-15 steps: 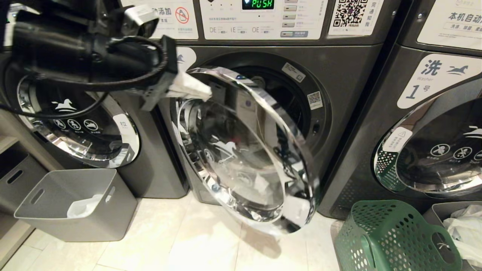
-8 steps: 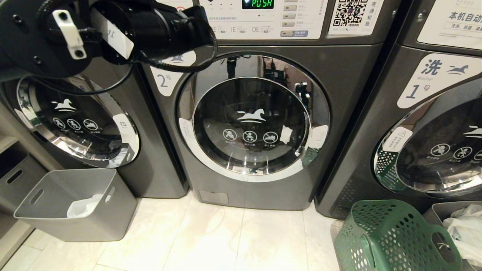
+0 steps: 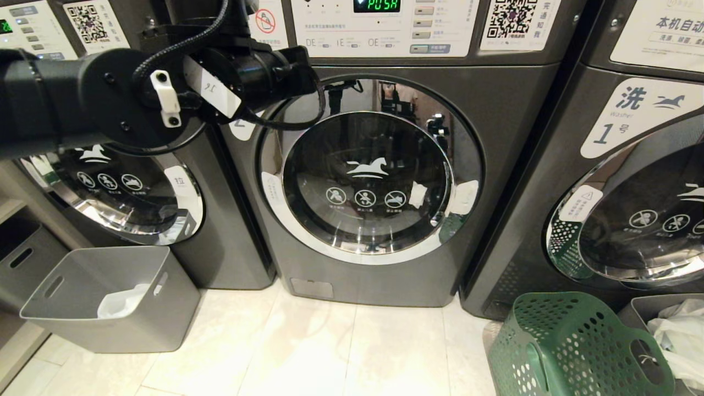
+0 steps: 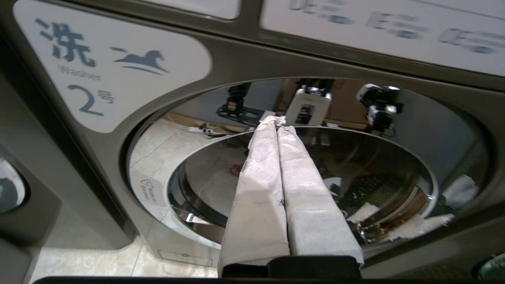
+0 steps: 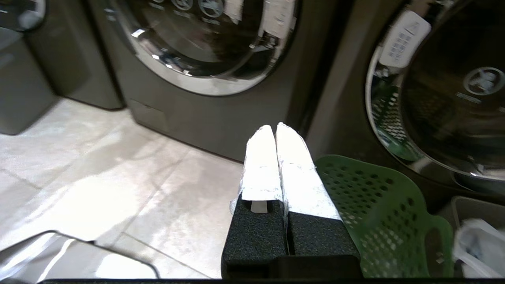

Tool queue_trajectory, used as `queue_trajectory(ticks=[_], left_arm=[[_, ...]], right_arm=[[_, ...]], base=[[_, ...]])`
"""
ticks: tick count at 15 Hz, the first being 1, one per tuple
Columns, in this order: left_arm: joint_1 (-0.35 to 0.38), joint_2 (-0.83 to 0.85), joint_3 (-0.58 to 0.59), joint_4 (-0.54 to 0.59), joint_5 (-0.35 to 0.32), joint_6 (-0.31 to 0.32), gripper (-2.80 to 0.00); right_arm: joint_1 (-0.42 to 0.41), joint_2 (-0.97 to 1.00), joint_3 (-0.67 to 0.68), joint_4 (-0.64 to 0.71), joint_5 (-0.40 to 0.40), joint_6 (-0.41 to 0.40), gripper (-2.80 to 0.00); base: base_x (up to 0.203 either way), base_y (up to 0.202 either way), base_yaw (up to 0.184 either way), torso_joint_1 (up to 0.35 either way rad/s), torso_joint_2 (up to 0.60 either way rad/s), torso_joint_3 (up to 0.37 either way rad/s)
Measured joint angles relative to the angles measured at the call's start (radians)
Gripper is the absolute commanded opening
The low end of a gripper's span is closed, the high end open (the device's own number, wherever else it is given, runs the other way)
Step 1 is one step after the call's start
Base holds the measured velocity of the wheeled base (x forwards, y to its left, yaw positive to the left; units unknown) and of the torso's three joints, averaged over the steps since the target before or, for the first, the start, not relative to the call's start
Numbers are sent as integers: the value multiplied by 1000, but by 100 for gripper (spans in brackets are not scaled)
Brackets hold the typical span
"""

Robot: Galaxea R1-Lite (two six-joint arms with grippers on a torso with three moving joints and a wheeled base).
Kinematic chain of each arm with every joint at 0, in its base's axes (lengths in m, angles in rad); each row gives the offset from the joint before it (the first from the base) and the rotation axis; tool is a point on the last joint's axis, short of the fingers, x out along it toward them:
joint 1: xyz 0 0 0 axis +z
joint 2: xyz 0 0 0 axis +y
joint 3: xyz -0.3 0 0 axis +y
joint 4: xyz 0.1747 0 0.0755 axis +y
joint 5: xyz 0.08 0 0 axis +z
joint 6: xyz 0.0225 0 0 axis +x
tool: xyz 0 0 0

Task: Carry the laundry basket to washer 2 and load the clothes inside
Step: Close the washing machine door with the left hand, then press the washing machine door tightly with the right hand

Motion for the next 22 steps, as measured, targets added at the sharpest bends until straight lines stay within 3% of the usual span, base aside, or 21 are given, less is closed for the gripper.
queue_trajectory(ticks=[3, 5, 8, 11, 14, 16, 18, 22], left_arm=[[-26, -42, 0, 11, 9, 42, -280], [-30, -92, 4, 12, 68, 98, -280], [-32, -201, 69, 13, 137, 119, -280], [-21, -376, 304, 24, 147, 118, -280], [-11, -629, 616, 95, 153, 115, -280], [-8, -820, 756, 230, 159, 100, -280], [0, -989, 826, 442, 163, 51, -280], [65, -1216, 783, 892, 151, -45, -280]], right_arm=[[-2, 166, -115, 13, 86, 8, -280], [-3, 353, -200, -15, 97, 11, -280], [4, 694, -333, -85, 110, 11, -280], [57, 1035, -402, -234, 120, 11, -280], [128, 1352, -416, -481, 116, 8, -280], [157, 1552, -425, -674, 98, 6, -280], [179, 1743, -447, -887, 64, 5, -280], [207, 2038, -611, -1280, -62, 23, -280]], base=[[0, 0, 0, 0, 0, 0], [0, 0, 0, 0, 0, 0], [0, 0, 0, 0, 0, 0], [0, 0, 0, 0, 0, 0], [0, 0, 0, 0, 0, 0], [0, 0, 0, 0, 0, 0], [0, 0, 0, 0, 0, 0], [0, 0, 0, 0, 0, 0]])
